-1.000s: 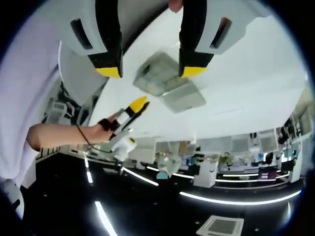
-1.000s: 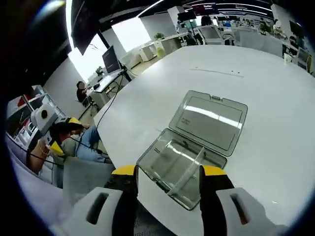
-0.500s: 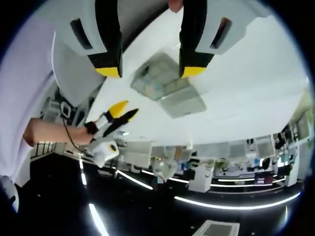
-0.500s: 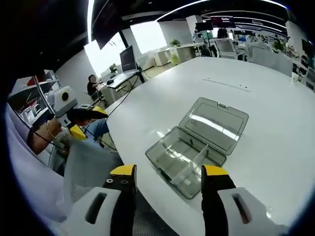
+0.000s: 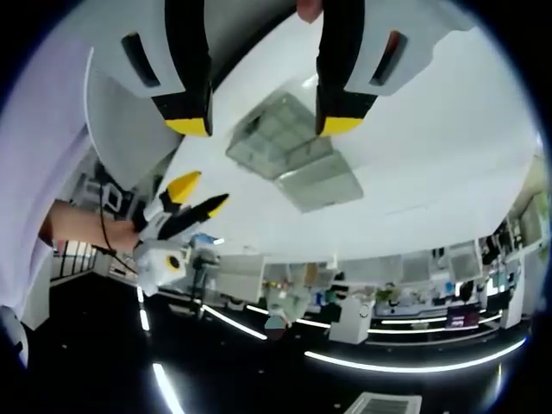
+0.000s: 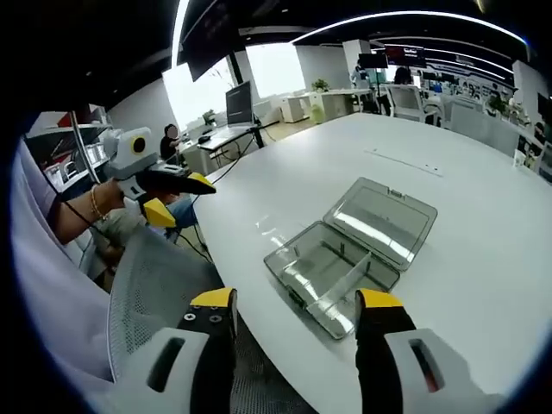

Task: Insert the divider into the dual guide fixture by aligning both edges with the guide slots and pushing it downward to the bottom, including one-sided entry, uneven engagement, binding, and posture correction.

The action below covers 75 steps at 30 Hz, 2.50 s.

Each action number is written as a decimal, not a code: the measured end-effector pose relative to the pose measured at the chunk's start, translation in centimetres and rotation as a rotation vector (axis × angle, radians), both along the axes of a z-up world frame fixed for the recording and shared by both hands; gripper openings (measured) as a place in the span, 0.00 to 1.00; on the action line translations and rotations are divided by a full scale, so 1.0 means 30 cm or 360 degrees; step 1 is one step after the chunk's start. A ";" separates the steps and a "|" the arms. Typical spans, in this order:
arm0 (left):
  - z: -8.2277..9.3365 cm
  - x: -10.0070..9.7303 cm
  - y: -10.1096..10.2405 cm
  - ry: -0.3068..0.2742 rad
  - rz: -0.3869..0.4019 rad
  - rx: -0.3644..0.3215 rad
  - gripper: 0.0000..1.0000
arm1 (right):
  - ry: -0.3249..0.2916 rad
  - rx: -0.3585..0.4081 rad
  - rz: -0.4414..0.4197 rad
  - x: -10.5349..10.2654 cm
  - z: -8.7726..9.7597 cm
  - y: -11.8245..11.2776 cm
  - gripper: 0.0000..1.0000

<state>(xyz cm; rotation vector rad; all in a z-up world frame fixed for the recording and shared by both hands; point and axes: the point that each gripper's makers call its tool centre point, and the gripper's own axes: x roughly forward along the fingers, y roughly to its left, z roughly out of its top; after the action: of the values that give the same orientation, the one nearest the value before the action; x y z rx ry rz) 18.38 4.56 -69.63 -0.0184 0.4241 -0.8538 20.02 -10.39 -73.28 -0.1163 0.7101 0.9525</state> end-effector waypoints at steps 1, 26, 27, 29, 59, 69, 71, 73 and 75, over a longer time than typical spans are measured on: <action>-0.001 0.000 0.000 0.0004 0.0001 0.0001 0.48 | -0.0001 0.0009 0.0001 -0.009 0.001 -0.003 0.54; -0.071 0.011 -0.003 0.0130 0.0018 0.0102 0.49 | -0.0196 0.0250 -0.0215 -0.120 0.010 -0.094 0.80; -0.072 0.011 -0.006 0.0133 0.0018 0.0107 0.49 | -0.0214 0.0271 -0.0225 -0.117 0.020 -0.093 0.81; -0.071 0.012 -0.011 0.0138 0.0012 0.0112 0.49 | -0.0229 0.0319 -0.0241 -0.116 0.038 -0.093 0.82; -0.117 0.080 -0.006 0.0308 0.0085 0.0204 0.49 | -0.0213 0.0251 -0.0206 -0.175 -0.005 -0.112 0.73; -0.176 0.112 0.004 0.0423 0.0163 0.0312 0.49 | -0.0233 0.0253 -0.0192 -0.182 -0.004 -0.110 0.72; -0.191 0.121 0.015 0.0486 0.0216 0.0305 0.49 | -0.0238 0.0246 -0.0184 -0.185 -0.006 -0.110 0.72; -0.201 0.133 0.025 0.0521 0.0263 0.0301 0.49 | -0.0241 0.0243 -0.0178 -0.186 -0.007 -0.110 0.72; -0.212 0.146 0.031 0.0547 0.0278 0.0297 0.49 | -0.0247 0.0244 -0.0175 -0.187 -0.006 -0.111 0.71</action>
<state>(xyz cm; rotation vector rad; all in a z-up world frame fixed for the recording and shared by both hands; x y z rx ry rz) 22.77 5.48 -75.97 -0.0297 0.8121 -0.6359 14.41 -13.71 -73.48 -0.0153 0.4937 0.8792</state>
